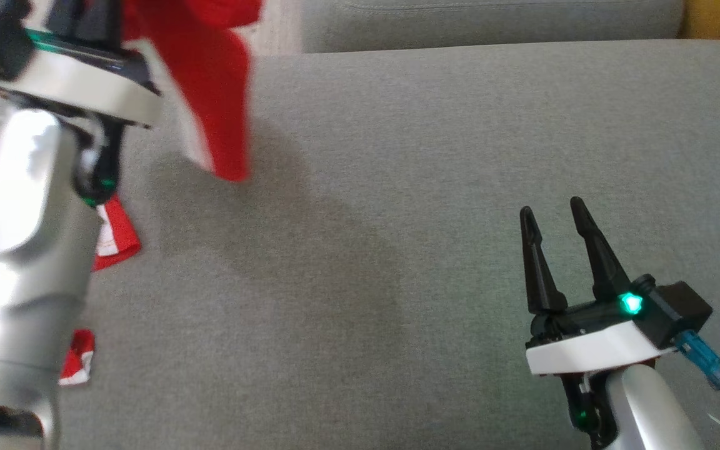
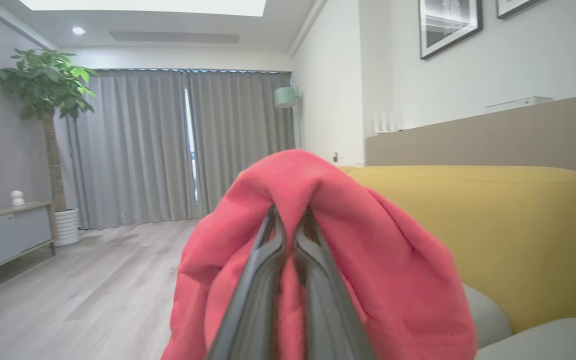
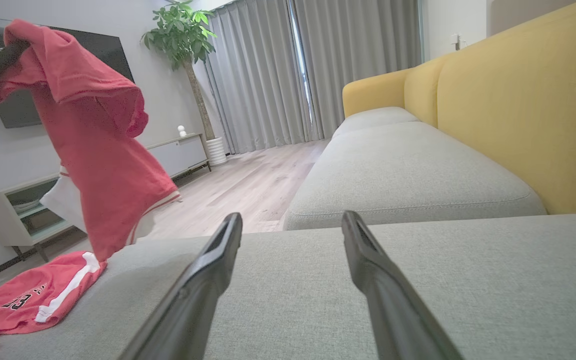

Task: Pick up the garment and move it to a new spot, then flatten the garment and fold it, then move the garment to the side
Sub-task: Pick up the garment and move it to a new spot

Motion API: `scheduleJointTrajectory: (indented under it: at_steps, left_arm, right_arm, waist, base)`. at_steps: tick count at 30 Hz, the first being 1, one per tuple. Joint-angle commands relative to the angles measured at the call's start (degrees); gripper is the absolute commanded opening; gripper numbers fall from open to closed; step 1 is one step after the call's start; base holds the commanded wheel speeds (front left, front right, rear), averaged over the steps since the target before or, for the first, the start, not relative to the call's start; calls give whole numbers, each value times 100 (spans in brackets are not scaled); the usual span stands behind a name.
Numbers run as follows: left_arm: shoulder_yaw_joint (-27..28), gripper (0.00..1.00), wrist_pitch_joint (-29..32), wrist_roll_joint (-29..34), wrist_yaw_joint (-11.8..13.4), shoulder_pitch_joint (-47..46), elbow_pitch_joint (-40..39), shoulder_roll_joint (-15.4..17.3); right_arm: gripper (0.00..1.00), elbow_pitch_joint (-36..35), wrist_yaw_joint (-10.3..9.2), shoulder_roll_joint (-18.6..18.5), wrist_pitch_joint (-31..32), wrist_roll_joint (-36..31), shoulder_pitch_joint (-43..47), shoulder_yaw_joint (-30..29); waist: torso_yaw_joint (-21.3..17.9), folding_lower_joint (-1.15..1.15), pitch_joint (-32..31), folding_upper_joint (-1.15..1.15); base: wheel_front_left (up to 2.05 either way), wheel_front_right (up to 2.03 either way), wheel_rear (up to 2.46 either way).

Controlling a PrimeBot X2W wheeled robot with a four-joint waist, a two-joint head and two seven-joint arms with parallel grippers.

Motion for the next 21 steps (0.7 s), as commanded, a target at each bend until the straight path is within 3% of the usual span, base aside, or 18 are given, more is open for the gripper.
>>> scheduleJointTrajectory:
  at_steps: [1, 12, 20, 21]
  left_arm:
    - [129, 0, 51, -35, 53, -198, -267, 172]
    - [-505, 0, 789, 58, 402, 16, -1395, -454]
    - [-1322, 0, 925, 411, 561, 224, -1138, -1108]
    - [-1389, 52, 883, 431, 579, 242, -1061, -1179]
  right_arm:
    - [100, -173, 44, -26, -62, 35, -41, 152]
    - [100, -249, 44, -26, -62, 222, -241, 241]
    - [100, -323, 44, -26, -62, 395, -477, 298]
    - [100, -336, 44, -26, -62, 419, -505, 291]
  waist:
    - [-62, 1, -10, 0]
    - [-749, 1, 156, 0]
    - [-1425, 1, 420, 0]
    - [-1490, 1, 459, 0]
  base:
    - [0, 0, 0]
    - [0, 0, 0]
    - [0, 0, 0]
    - [0, 0, 0]
